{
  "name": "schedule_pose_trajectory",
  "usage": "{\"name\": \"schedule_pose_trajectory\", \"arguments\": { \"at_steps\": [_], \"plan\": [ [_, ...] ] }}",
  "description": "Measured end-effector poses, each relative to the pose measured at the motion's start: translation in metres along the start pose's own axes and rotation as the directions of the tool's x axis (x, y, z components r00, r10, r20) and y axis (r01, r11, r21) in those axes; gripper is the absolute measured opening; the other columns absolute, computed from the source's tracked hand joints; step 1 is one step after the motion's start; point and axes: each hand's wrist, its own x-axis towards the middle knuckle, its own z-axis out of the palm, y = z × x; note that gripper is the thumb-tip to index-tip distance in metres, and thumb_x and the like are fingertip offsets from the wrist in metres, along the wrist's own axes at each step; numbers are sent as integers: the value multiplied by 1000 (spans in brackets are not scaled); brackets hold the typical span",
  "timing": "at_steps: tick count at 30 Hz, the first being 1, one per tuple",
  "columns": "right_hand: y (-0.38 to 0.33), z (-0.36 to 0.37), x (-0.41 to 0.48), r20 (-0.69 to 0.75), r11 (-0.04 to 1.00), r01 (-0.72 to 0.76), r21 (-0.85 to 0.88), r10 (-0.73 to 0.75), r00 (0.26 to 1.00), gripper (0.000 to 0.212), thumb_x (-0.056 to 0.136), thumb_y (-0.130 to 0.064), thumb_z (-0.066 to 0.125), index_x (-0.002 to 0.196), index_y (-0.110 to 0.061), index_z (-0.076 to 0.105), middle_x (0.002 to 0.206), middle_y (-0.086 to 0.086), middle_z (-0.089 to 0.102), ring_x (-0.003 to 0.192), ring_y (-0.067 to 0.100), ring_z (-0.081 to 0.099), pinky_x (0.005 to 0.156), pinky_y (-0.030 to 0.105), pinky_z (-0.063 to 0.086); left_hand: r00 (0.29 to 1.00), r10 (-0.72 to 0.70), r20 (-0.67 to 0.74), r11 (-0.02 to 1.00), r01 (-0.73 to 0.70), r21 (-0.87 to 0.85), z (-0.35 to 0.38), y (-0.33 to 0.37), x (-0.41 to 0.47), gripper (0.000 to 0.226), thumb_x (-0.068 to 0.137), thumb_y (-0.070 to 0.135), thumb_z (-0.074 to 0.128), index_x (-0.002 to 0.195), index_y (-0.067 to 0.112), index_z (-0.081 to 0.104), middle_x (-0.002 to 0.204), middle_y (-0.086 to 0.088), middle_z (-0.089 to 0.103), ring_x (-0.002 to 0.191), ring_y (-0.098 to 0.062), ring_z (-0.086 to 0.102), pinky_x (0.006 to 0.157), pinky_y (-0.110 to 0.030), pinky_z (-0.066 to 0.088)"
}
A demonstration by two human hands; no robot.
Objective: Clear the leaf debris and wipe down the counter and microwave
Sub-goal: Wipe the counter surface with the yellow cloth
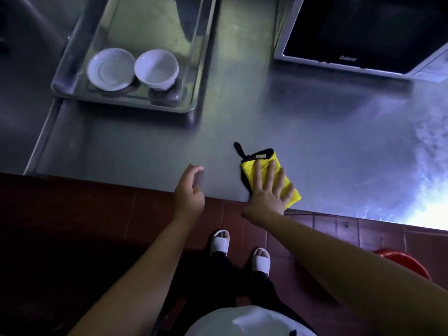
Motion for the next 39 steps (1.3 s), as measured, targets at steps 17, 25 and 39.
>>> {"name": "schedule_pose_trajectory", "arguments": {
  "at_steps": [17,25,39],
  "plan": [
    [-165,17,16,-24,848,467,-249,-488,873,112,86,-22,64,153,-27,-26,164,13,-23,150,44,-16,112,69,-8,867,-350,-354,915,237,-325,-109,-28,-3,55,82,-20,31,115,13,62,113,0,64,113,-14,60,99,-24,45],
    [-64,1,10,103,545,723,-425,-764,637,121,74,-17,68,155,-39,-18,167,2,-14,154,32,-7,120,60,4,954,-200,-222,978,180,-109,-82,-9,-2,53,84,-14,38,126,7,61,125,-8,63,120,-19,57,104,-28,43],
    [235,-46,-34,-97,936,-349,56,353,931,117,76,1,58,154,-45,-14,166,-4,-20,154,25,-12,122,55,7,986,-10,167,990,-14,138,33,49,-11,53,85,-9,39,126,17,62,132,-2,60,125,-19,53,101,-24,38]
  ]
}}
